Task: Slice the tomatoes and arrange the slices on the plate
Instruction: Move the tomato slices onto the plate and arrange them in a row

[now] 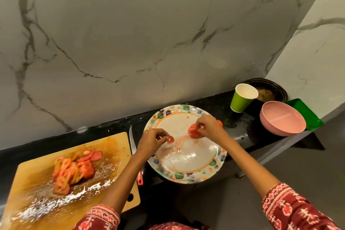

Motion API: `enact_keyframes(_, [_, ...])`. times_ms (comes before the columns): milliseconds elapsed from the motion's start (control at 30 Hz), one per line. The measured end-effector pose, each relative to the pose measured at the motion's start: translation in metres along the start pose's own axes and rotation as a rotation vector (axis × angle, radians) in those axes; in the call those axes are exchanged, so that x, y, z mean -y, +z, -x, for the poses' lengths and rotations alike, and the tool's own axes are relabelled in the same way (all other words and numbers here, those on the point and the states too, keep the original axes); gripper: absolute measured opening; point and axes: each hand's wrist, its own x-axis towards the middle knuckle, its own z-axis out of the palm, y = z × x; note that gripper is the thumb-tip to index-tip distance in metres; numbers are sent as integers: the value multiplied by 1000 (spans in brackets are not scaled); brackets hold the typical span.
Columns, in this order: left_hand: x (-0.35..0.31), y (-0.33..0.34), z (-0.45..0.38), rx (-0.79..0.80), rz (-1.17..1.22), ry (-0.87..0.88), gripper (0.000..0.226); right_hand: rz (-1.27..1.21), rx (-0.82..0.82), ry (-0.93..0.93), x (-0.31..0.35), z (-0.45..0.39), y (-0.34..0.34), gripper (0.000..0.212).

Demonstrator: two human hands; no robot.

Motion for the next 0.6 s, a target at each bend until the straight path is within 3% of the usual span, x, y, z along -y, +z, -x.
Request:
enact_keyframes(267, [-10,27,-17,28,-10,-8,12,65,79,-165,-14,0,22,21])
enact_keyframes(600, [-36,45,-52,120,-158,53,18,-121,-115,-91,-41,-3,3,28])
